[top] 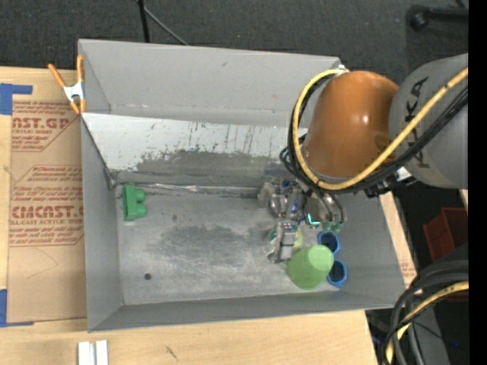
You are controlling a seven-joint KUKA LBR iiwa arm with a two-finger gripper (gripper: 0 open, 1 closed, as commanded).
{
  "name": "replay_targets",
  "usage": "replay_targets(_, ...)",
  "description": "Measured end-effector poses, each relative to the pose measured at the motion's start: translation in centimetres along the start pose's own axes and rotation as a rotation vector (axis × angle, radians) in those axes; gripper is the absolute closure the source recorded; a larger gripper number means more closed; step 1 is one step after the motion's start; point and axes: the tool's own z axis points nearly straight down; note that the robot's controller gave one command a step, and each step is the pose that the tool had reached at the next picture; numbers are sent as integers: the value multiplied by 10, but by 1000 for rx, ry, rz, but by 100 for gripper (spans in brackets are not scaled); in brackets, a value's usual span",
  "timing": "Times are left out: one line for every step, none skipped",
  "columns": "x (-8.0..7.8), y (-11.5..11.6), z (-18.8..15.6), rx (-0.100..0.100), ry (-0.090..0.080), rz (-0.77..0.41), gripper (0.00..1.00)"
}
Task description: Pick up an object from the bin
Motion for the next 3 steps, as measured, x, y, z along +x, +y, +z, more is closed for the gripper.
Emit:
replay_targets(-3, -98, 147, -1, 0, 40, 0)
replay_targets(-81, -91, 111, -1, -9, 4, 0)
replay_targets(-79, -143, 104, 1, -10, 87, 0)
